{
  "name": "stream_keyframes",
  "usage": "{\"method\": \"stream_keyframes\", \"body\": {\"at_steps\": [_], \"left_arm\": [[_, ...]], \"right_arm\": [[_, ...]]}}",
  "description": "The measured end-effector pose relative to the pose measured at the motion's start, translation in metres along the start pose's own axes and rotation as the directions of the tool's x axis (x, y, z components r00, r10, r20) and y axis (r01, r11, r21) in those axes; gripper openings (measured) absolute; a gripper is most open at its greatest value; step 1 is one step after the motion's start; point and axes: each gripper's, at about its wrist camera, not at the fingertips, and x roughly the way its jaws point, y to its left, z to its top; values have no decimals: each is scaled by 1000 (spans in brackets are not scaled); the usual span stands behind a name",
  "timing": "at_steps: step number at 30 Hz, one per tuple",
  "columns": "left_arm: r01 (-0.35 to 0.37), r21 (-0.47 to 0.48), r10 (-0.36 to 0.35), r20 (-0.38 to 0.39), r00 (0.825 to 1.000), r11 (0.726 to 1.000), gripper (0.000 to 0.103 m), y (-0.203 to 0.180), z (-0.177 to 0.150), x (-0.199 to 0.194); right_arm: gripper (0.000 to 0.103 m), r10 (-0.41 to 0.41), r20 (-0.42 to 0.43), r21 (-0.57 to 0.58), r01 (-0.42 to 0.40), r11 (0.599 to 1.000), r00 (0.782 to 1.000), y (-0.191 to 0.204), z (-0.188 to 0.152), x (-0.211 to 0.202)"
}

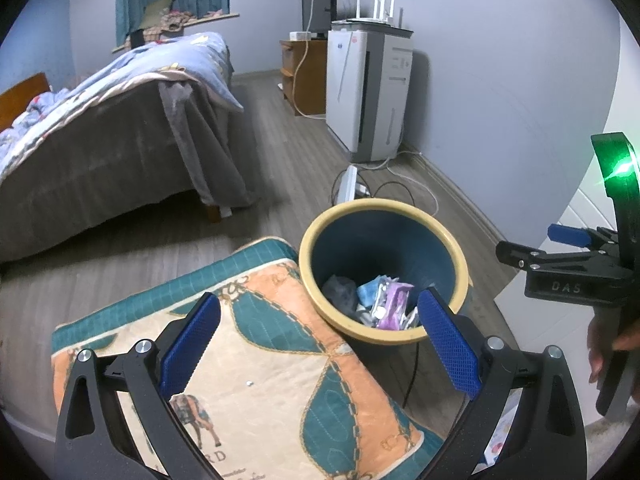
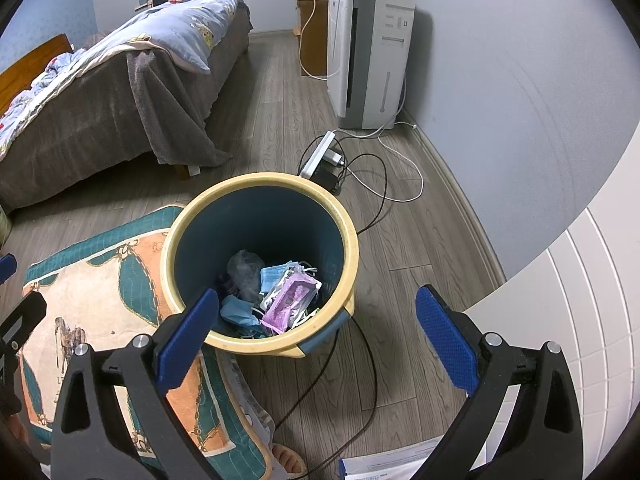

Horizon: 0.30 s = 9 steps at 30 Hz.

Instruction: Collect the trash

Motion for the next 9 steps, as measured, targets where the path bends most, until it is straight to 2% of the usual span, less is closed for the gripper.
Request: {"method": "stream_keyframes", "body": {"at_steps": [6, 9], "left_arm": [[-44, 18, 43, 11, 999, 999, 98, 2, -3, -10], [-50, -62, 51, 16, 999, 997, 98, 13, -8, -30]], "right_arm": [[97, -2, -9, 20, 3, 1000, 1000, -1, 0, 2], [97, 0, -47, 85, 4, 996, 999, -2, 1, 9]]}}
